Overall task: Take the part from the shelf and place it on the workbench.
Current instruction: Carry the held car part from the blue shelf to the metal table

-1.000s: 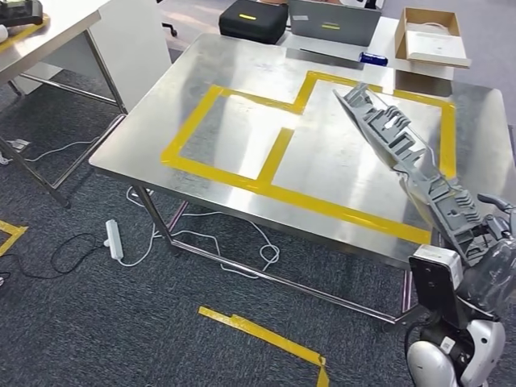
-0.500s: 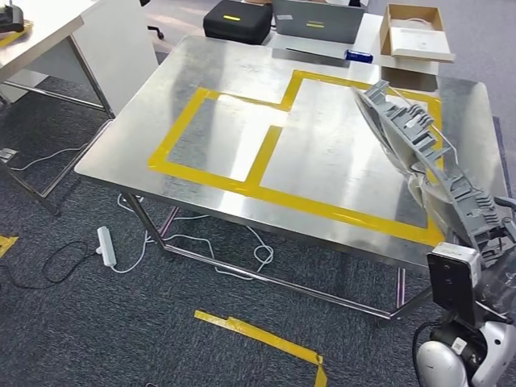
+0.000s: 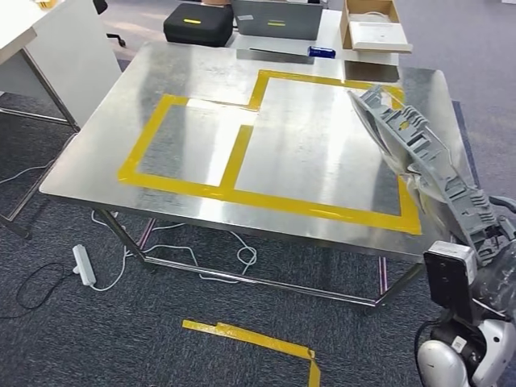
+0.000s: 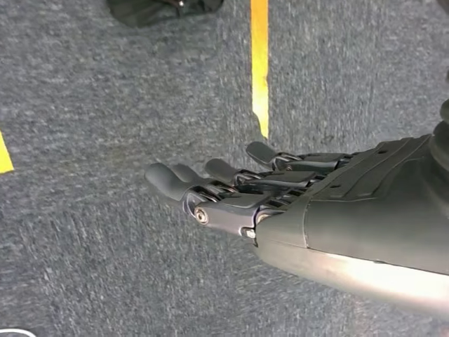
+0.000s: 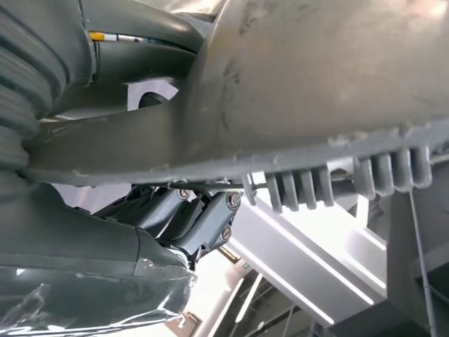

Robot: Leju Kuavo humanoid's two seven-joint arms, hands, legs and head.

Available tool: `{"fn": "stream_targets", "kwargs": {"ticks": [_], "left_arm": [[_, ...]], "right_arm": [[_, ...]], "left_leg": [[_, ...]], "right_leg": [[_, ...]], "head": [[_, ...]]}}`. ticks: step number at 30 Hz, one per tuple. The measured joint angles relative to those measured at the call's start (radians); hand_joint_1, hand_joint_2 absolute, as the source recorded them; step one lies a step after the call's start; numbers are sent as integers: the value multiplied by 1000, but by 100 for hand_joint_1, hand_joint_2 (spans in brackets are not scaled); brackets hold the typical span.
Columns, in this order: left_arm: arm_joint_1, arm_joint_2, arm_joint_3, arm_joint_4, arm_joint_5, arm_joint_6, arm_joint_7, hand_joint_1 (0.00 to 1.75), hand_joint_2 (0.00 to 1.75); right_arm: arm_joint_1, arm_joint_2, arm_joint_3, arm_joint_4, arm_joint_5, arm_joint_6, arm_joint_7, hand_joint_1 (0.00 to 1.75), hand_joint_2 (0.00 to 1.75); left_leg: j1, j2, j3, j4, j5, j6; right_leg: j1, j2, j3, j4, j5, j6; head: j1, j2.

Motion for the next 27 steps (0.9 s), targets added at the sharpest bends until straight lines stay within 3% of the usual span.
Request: {"fn": "stream_targets", "kwargs": {"ticks": [2, 5, 6, 7, 8, 10, 12, 15, 17, 18, 20, 22, 23, 24, 26, 27], "left_arm": [[-1, 0, -1, 0, 0, 0, 0, 0, 175], [0, 1, -2, 0, -1, -1, 0, 0, 175], [0, 0, -2, 0, -1, -2, 0, 0, 175], [0, 0, -2, 0, -2, -3, 1, 0, 175], [0, -1, -3, 0, -3, -3, 1, 0, 175], [-1, -2, -6, 0, -5, -4, 3, 0, 175], [-2, -2, -11, 0, -8, -6, 3, 0, 175], [-2, 0, -17, 0, -13, -10, 2, 0, 175], [-5, 2, -21, 0, -16, -12, -1, 0, 175], [-6, 3, -23, 0, -18, -13, -3, 0, 175], [-7, 4, -28, 0, -22, -17, -5, 0, 175], [-7, 5, -33, 0, -23, -20, -5, 0, 175], [-7, 6, -36, 0, -23, -21, -6, 0, 175], [-7, 7, -38, 0, -23, -21, -6, 0, 175], [-7, 10, -41, 0, -23, -21, -6, 0, 175], [-7, 12, -42, 0, -23, -21, -6, 0, 175]], "right_arm": [[-1, 0, 1, 0, 3, 6, 0, 175, 175], [-8, 0, 6, 4, 44, 23, -2, 175, 175], [-8, 0, 8, 7, 77, 23, -3, 175, 175], [-7, 0, 12, 10, 114, 20, -5, 175, 175], [-7, 0, 18, 14, 149, 17, -6, 175, 175], [-11, 0, 34, 20, 182, 14, -5, 175, 175], [-23, -1, 56, 27, 179, 13, -3, 175, 175], [-40, -7, 89, 39, 157, 13, -1, 175, 175], [-53, -10, 111, 49, 145, 16, -2, 175, 175], [-62, -11, 122, 54, 141, 19, -4, 175, 175], [-83, -12, 145, 65, 135, 24, -9, 175, 175], [-99, -12, 166, 78, 133, 29, -13, 175, 175], [-104, -12, 174, 84, 133, 31, -14, 175, 175], [-107, -12, 179, 90, 133, 32, -14, 175, 175], [-112, -12, 188, 97, 132, 33, -14, 175, 175], [-115, -12, 191, 101, 131, 34, -15, 175, 175]], "left_leg": [[3, 9, 3, -7, 3, 11], [4, 22, 4, -10, 3, 20], [4, 27, 4, -10, 3, 21], [4, 30, 5, -9, 2, 20], [4, 31, 6, -9, 1, 19], [5, 33, 11, -8, -4, 13], [1, 33, 12, -4, -8, 2], [-1, 36, 10, -2, -9, -14], [2, 37, 3, 20, -27, -25], [3, 36, -14, 57, -49, -30], [4, 35, -76, 184, -107, -34], [4, 35, -130, 278, -128, -33], [4, 35, -134, 276, -109, -31], [3, 35, -120, 238, -75, -26], [-1, 32, -68, 114, -2, -11], [-3, 31, -45, 61, 14, -5]], "right_leg": [[-1, -22, -17, 28, -21, 11], [-3, -64, -103, 201, -107, 25], [-4, -67, -131, 256, -124, 28], [-6, -68, -145, 281, -123, 31], [-8, -69, -139, 267, -103, 33], [-12, -77, -77, 143, -35, 35], [-11, -85, -16, 32, -2, 29], [-6, -81, -4, 11, -3, 10], [-7, -79, -1, 9, -4, -5], [-8, -78, 1, 7, -4, -12], [-7, -77, 3, 6, -7, -22], [-3, -74, 7, 7, -10, -26], [-1, -72, 10, 7, -12, -27], [1, -71, 15, 7, -15, -27], [5, -68, 24, 8, -22, -24], [7, -67, 25, 9, -26, -21]], "head": [[4, 0], [13, 0], [12, 0], [13, 0], [13, 0], [13, 0], [12, 0], [9, 0], [8, 0], [6, 0], [4, 0], [4, 0], [4, 0], [4, 0], [4, 0], [4, 0]]}}
